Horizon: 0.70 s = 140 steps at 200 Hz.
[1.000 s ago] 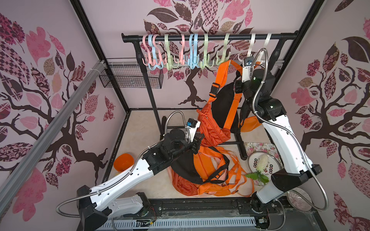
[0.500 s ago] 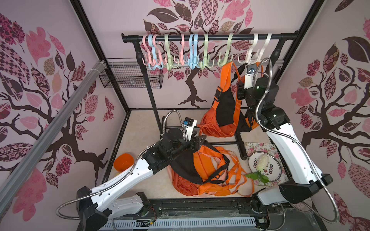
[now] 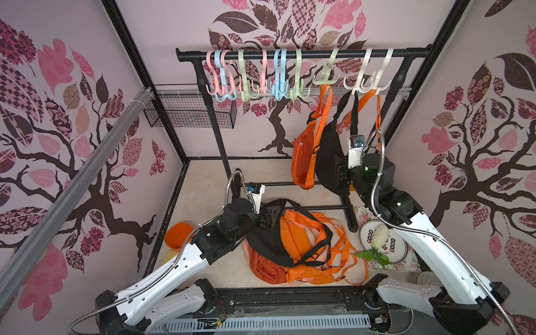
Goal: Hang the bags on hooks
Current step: Hang the bag on the hook, then pick up the bag from the bag.
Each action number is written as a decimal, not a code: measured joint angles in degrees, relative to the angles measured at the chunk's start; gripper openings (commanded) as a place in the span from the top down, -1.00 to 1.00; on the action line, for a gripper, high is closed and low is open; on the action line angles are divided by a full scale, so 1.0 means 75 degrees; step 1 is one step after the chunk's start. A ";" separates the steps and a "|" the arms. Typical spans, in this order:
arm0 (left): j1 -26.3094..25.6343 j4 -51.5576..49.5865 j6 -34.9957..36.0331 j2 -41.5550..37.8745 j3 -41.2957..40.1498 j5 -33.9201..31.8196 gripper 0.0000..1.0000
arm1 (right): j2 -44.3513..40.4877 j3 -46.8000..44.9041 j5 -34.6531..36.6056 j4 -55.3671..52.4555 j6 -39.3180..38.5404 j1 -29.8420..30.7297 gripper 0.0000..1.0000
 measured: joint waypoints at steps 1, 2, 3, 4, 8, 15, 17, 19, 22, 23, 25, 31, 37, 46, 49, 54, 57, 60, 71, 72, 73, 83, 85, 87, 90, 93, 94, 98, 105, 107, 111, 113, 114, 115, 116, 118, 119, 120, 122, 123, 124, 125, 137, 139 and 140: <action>0.0026 -0.0044 -0.0023 -0.0003 -0.0012 0.0003 -0.29 | -0.0015 -0.0038 -0.0017 0.0000 0.0026 0.0000 -0.32; 0.0038 -0.0067 -0.0035 -0.0006 -0.0017 0.0006 -0.30 | -0.0044 -0.0111 -0.0044 -0.0015 0.0064 0.0000 -0.32; 0.0050 -0.0090 -0.0050 -0.0006 -0.0023 0.0006 -0.30 | -0.0055 -0.0152 -0.0058 -0.0023 0.0087 0.0000 -0.32; 0.0070 -0.0137 -0.0079 -0.0009 -0.0035 0.0003 -0.30 | -0.0070 -0.0187 -0.0073 -0.0032 0.0114 0.0000 -0.32; 0.0166 -0.0294 -0.0184 -0.0009 -0.0064 0.0000 -0.30 | -0.0149 -0.0411 -0.0181 -0.0070 0.0265 0.0000 -0.33; 0.0338 -0.0554 -0.0335 -0.0003 -0.0102 0.0003 -0.30 | -0.0259 -0.0787 -0.0376 -0.0146 0.0519 0.0000 -0.34; 0.0385 -0.0624 -0.0382 0.0003 -0.0114 0.0003 -0.30 | -0.0291 -0.0898 -0.0437 -0.0166 0.0562 0.0000 -0.34; 0.0440 -0.0708 -0.0420 0.0006 -0.0125 -0.0003 -0.30 | -0.0321 -0.1005 -0.0490 -0.0187 0.0635 0.0000 -0.34; 0.0530 -0.0804 -0.0487 0.0015 -0.0137 0.0003 -0.30 | -0.0361 -0.1198 -0.0586 -0.0221 0.0746 0.0000 -0.34; 0.0571 -0.0857 -0.0513 0.0017 -0.0140 0.0012 -0.30 | -0.0370 -0.1236 -0.0606 -0.0227 0.0772 0.0000 -0.34; 0.0609 -0.0909 -0.0545 0.0023 -0.0146 0.0012 -0.30 | -0.0393 -0.1352 -0.0670 -0.0256 0.0851 0.0000 -0.35; 0.0816 -0.1113 -0.0664 0.0041 -0.0175 0.0029 -0.31 | -0.0449 -0.1690 -0.0848 -0.0303 0.1043 0.0000 -0.35; 0.1046 -0.1282 -0.0781 0.0058 -0.0221 0.0067 -0.31 | -0.0472 -0.1979 -0.1008 -0.0347 0.1221 0.0000 -0.36; 0.1443 -0.1495 -0.0944 0.0090 -0.0326 0.0169 -0.31 | -0.0481 -0.2465 -0.1274 -0.0417 0.1530 0.0000 -0.37; 0.1574 -0.1536 -0.0973 0.0105 -0.0361 0.0195 -0.31 | -0.0478 -0.2597 -0.1355 -0.0423 0.1609 0.0000 -0.37; 0.1795 -0.1603 -0.1052 0.0125 -0.0446 0.0291 -0.31 | -0.0478 -0.2833 -0.1510 -0.0425 0.1763 0.0000 -0.38; 0.1915 -0.1635 -0.1087 0.0143 -0.0490 0.0341 -0.31 | -0.0478 -0.2987 -0.1617 -0.0443 0.1871 0.0003 -0.38; 0.2046 -0.1652 -0.1157 0.0169 -0.0548 0.0417 -0.31 | -0.0478 -0.3101 -0.1687 -0.0458 0.1935 0.0000 -0.39; 0.2387 -0.1682 -0.1268 0.0286 -0.0714 0.0635 -0.31 | -0.0481 -0.3503 -0.2014 -0.0455 0.2229 0.0003 -0.39; 0.2416 -0.1687 -0.1276 0.0309 -0.0734 0.0662 -0.31 | -0.0481 -0.3547 -0.2046 -0.0460 0.2264 0.0003 -0.39; 0.2433 -0.1684 -0.1279 0.0323 -0.0746 0.0679 -0.31 | -0.0481 -0.3564 -0.2066 -0.0460 0.2282 0.0000 -0.39; 0.2570 -0.1696 -0.1376 0.0510 -0.0848 0.0901 -0.31 | -0.0481 -0.3806 -0.2302 -0.0449 0.2495 0.0003 -0.40; 0.2579 -0.1696 -0.1396 0.0548 -0.0863 0.0941 -0.31 | -0.0481 -0.3844 -0.2340 -0.0449 0.2532 0.0000 -0.40; 0.2588 -0.1687 -0.1411 0.0597 -0.0880 0.0991 -0.31 | -0.0481 -0.3870 -0.2375 -0.0446 0.2562 0.0000 -0.40; 0.2594 -0.1687 -0.1422 0.0650 -0.0895 0.1052 -0.31 | -0.0481 -0.3902 -0.2416 -0.0449 0.2597 0.0003 -0.40; 0.2597 -0.1676 -0.1443 0.0711 -0.0912 0.1113 -0.31 | -0.0481 -0.3937 -0.2457 -0.0449 0.2637 0.0000 -0.41; 0.2597 -0.1661 -0.1451 0.0740 -0.0918 0.1151 -0.31 | -0.0481 -0.3940 -0.2465 -0.0449 0.2643 0.0000 -0.41; 0.2597 -0.1647 -0.1472 0.0816 -0.0933 0.1241 -0.30 | -0.0481 -0.3960 -0.2498 -0.0446 0.2702 0.0003 -0.41; 0.2597 -0.1620 -0.1513 0.0959 -0.0953 0.1370 -0.30 | -0.0484 -0.3972 -0.2535 -0.0446 0.2751 0.0000 -0.43; 0.2597 -0.1609 -0.1527 0.1003 -0.0956 0.1408 -0.30 | -0.0484 -0.3972 -0.2532 -0.0443 0.2760 0.0003 -0.43; 0.2597 -0.1588 -0.1536 0.1061 -0.0968 0.1463 -0.30 | -0.0487 -0.3972 -0.2535 -0.0423 0.2777 0.0003 -0.44; 0.2597 -0.1582 -0.1547 0.1096 -0.0970 0.1486 -0.30 | -0.0490 -0.3972 -0.2532 -0.0414 0.2783 0.0000 -0.44; 0.2597 -0.1574 -0.1556 0.1116 -0.0973 0.1504 -0.30 | -0.0490 -0.3972 -0.2527 -0.0408 0.2792 0.0000 -0.44; 0.2597 -0.1574 -0.1556 0.1128 -0.0976 0.1513 -0.29 | -0.0490 -0.3972 -0.2527 -0.0405 0.2795 0.0000 -0.45; 0.2597 -0.1571 -0.1559 0.1139 -0.0979 0.1521 -0.29 | -0.0493 -0.3972 -0.2524 -0.0399 0.2801 0.0000 -0.45; 0.2597 -0.1565 -0.1559 0.1172 -0.0982 0.1542 -0.29 | -0.0493 -0.3972 -0.2521 -0.0393 0.2804 0.0000 -0.46; 0.2597 -0.1565 -0.1562 0.1189 -0.0982 0.1553 -0.29 | -0.0495 -0.3972 -0.2515 -0.0391 0.2806 0.0000 -0.46; 0.2597 -0.1565 -0.1565 0.1198 -0.0985 0.1559 -0.29 | -0.0495 -0.3972 -0.2512 -0.0391 0.2806 0.0000 -0.46; 0.2597 -0.1565 -0.1577 0.1224 -0.0991 0.1577 -0.29 | -0.0498 -0.3972 -0.2500 -0.0388 0.2821 0.0000 -0.47; 0.2597 -0.1562 -0.1577 0.1236 -0.0991 0.1585 -0.29 | -0.0498 -0.3972 -0.2492 -0.0388 0.2830 0.0000 -0.47; 0.2597 -0.1565 -0.1580 0.1241 -0.0994 0.1591 -0.28 | -0.0498 -0.3972 -0.2489 -0.0388 0.2833 0.0003 -0.47; 0.2597 -0.1559 -0.1580 0.1256 -0.0997 0.1594 -0.28 | -0.0501 -0.3972 -0.2480 -0.0388 0.2830 0.0000 -0.47; 0.2597 -0.1536 -0.1582 0.1346 -0.1035 0.1647 -0.25 | -0.0504 -0.3972 -0.2384 -0.0393 0.2891 0.0000 -0.49; 0.2597 -0.1536 -0.1582 0.1355 -0.1037 0.1661 -0.24 | -0.0504 -0.3972 -0.2369 -0.0393 0.2897 0.0000 -0.50; 0.2597 -0.1536 -0.1585 0.1361 -0.1040 0.1661 -0.24 | -0.0504 -0.3972 -0.2358 -0.0393 0.2906 0.0003 -0.50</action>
